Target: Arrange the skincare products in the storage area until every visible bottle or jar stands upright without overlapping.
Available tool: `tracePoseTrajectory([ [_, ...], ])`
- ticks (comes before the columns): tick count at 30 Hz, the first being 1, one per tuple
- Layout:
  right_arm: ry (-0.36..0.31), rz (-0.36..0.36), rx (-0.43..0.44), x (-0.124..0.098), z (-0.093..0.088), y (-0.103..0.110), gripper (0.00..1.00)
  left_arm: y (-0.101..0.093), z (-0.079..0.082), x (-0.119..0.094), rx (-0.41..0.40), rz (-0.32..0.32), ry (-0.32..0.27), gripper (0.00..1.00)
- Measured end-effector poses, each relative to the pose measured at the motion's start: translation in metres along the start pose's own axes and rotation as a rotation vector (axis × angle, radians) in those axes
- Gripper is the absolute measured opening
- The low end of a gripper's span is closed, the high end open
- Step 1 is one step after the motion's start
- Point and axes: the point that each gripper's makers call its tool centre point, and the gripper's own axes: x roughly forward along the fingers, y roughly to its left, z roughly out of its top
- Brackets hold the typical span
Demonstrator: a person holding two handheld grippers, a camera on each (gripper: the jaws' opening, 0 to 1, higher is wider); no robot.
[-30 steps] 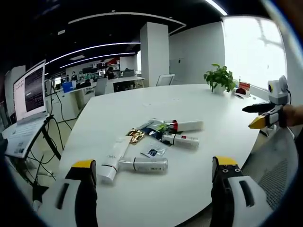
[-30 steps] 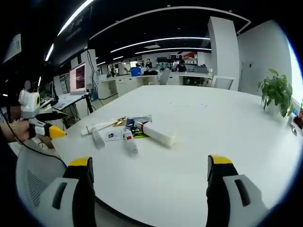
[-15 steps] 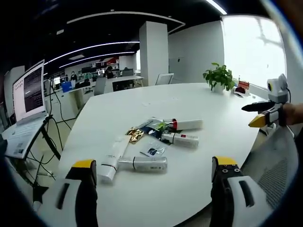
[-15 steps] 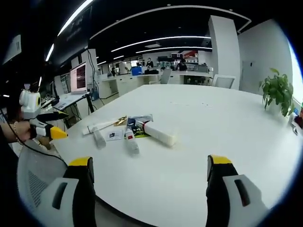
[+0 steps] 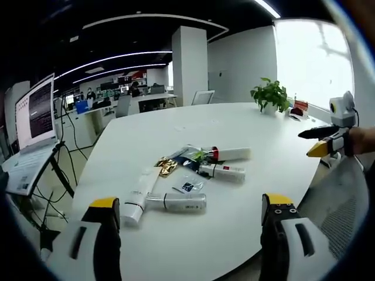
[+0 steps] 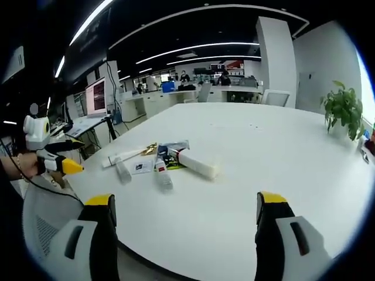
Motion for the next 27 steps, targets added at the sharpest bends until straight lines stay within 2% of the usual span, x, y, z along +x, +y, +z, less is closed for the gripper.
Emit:
tracePoseTrajectory([
  [10,0.003,0.01,-0.003,0.0,0.001,0.003,0.98,-0.004,-0.001,0.0,0.013,-0.01,0.004,0.93],
  [14,0.011,0.016,-0.041,0.001,0.005,0.004,0.98,-0.006,0.002,0.0,0.014,-0.017,-0.002,0.93],
  [20,0.001,0.027,-0.091,0.002,0.021,-0.001,0.96,-0.006,0.004,-0.001,0.012,-0.013,-0.01,0.92],
  [22,-0.003,0.032,-0.097,0.003,0.027,-0.001,0.96,-0.004,0.001,-0.002,0.016,-0.005,0.007,0.91],
  [23,-0.006,0.036,-0.109,0.005,0.032,-0.002,0.96,-0.005,0.001,-0.002,-0.006,-0.011,0.008,0.91],
  [24,-0.004,0.042,-0.131,0.007,0.036,-0.003,0.96,-0.006,0.004,-0.001,-0.011,-0.013,-0.015,0.91],
  [27,-0.001,0.058,-0.177,0.011,0.047,-0.004,0.95,-0.007,0.0,-0.003,0.021,-0.006,0.007,0.9],
])
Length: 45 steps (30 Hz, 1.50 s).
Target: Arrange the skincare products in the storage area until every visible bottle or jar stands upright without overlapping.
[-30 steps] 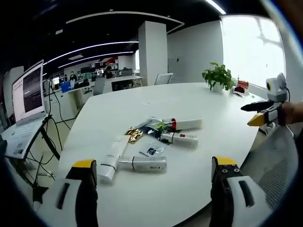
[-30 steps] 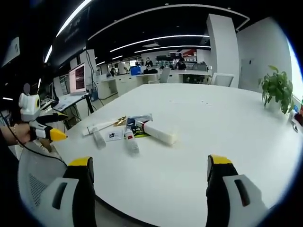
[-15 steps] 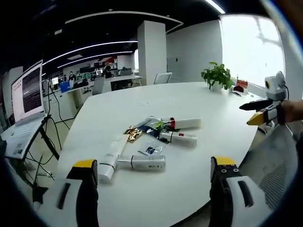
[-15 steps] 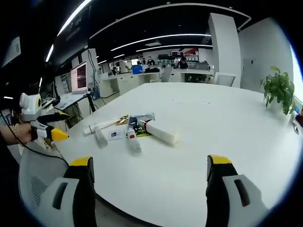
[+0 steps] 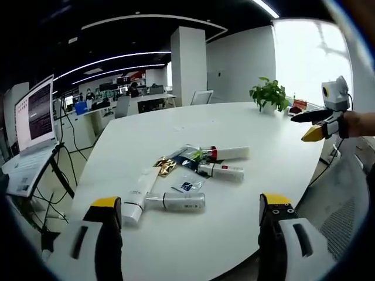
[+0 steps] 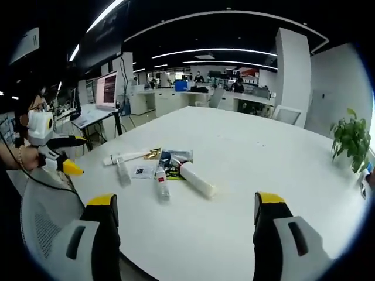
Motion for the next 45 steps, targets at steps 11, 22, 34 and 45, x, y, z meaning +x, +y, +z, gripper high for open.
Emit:
tracePoseTrajectory([
  [11,0.01,0.062,-0.104,0.019,0.039,-0.017,0.92,0.009,-0.003,0.001,-0.008,0.041,0.02,0.91],
  [22,0.073,0.142,-0.211,0.049,0.051,-0.026,0.88,0.016,-0.008,0.001,-0.031,0.078,0.042,0.91],
  [34,0.2,0.213,-0.282,0.094,0.024,-0.027,0.8,0.02,-0.01,0.0,-0.057,0.092,0.048,0.9],
  [45,0.289,0.3,-0.341,0.134,0.007,-0.019,0.73,0.019,-0.011,0.001,-0.069,0.09,0.063,0.9],
])
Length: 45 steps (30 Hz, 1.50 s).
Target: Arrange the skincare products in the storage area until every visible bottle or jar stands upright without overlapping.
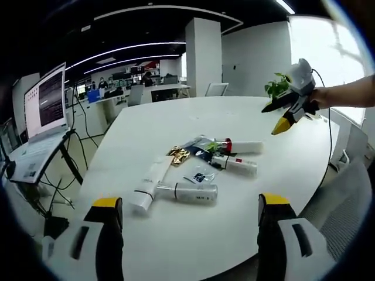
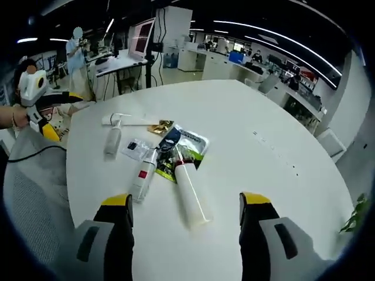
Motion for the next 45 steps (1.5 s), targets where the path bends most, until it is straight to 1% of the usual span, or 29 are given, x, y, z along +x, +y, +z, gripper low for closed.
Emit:
tracePoseTrajectory([
  [4,0.039,0.036,-0.024,0.018,-0.004,-0.001,0.71,0.0,-0.001,0.001,-0.004,-0.002,0.005,0.89],
  [8,0.061,0.06,-0.039,0.031,-0.006,0.001,0.69,0.002,-0.002,0.001,-0.013,-0.001,0.005,0.89],
  [11,0.079,0.076,-0.046,0.046,-0.009,-0.001,0.67,0.003,-0.002,0.001,-0.021,-0.003,0.005,0.89],
  [15,0.102,0.102,-0.056,0.057,-0.011,0.003,0.65,0.001,-0.002,0.002,-0.021,-0.012,0.008,0.9],
  [19,0.125,0.117,-0.063,0.072,-0.019,-0.002,0.64,0.0,-0.002,0.003,-0.015,-0.019,0.012,0.9],
  [23,0.148,0.13,-0.07,0.077,-0.023,0.0,0.62,0.001,-0.002,0.005,-0.013,-0.019,0.01,0.9],
  [24,0.156,0.135,-0.071,0.084,-0.027,-0.001,0.61,0.002,-0.005,0.005,-0.017,-0.019,0.025,0.9],
  [25,0.16,0.136,-0.071,0.088,-0.029,-0.001,0.6,0.002,-0.004,0.005,-0.017,-0.018,0.02,0.9],
  [27,0.166,0.14,-0.069,0.087,-0.029,0.0,0.59,0.002,-0.004,0.005,-0.023,-0.018,0.02,0.9],
  [28,0.169,0.144,-0.073,0.092,-0.028,-0.001,0.59,0.002,-0.005,0.005,-0.025,-0.018,0.024,0.9],
  [31,0.172,0.153,-0.081,0.098,-0.028,0.0,0.57,0.002,-0.005,0.005,-0.027,-0.018,0.025,0.89],
  [33,0.172,0.158,-0.082,0.104,-0.03,0.0,0.56,0.002,-0.006,0.005,-0.027,-0.017,0.028,0.89],
  [38,0.169,0.169,-0.094,0.109,-0.026,0.003,0.53,0.003,-0.007,0.006,-0.026,-0.019,0.033,0.89],
  [42,0.154,0.171,-0.089,0.112,-0.025,0.001,0.48,0.004,-0.009,0.006,-0.029,-0.018,0.035,0.89],
  [45,0.157,0.176,-0.077,0.114,-0.028,-0.004,0.42,0.003,-0.008,0.006,-0.029,-0.017,0.037,0.89],
])
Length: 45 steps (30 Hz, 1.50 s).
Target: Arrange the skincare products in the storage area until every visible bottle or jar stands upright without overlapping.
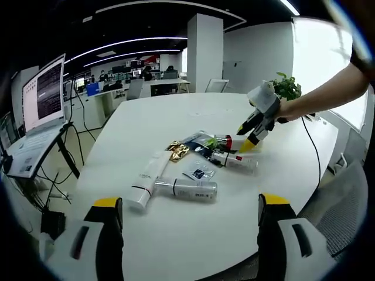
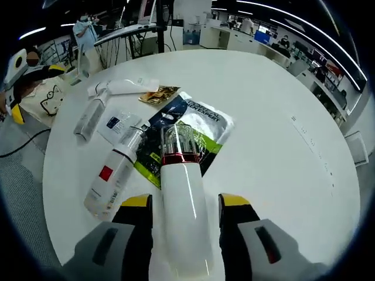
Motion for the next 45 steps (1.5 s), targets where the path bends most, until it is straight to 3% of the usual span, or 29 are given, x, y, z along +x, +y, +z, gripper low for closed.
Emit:
tracePoseTrajectory([
  [10,0.001,0.025,-0.025,0.003,0.0,0.005,0.31,0.0,0.0,0.0,-0.001,0.002,0.005,0.89],
  [17,0.008,0.026,-0.123,0.007,0.0,0.006,0.31,0.0,-0.001,0.0,0.0,0.003,0.012,0.89],
  [22,-0.005,0.01,-0.126,0.006,0.001,0.005,0.3,0.001,-0.003,0.001,0.006,0.002,0.018,0.89],
  [37,-0.075,-0.023,-0.025,-0.004,-0.006,0.011,0.29,0.002,0.007,-0.001,-0.027,0.012,-0.006,0.88],
  [45,-0.202,-0.03,0.124,-0.037,0.002,0.016,0.29,-0.014,0.018,0.001,-0.046,-0.025,-0.031,0.87],
])
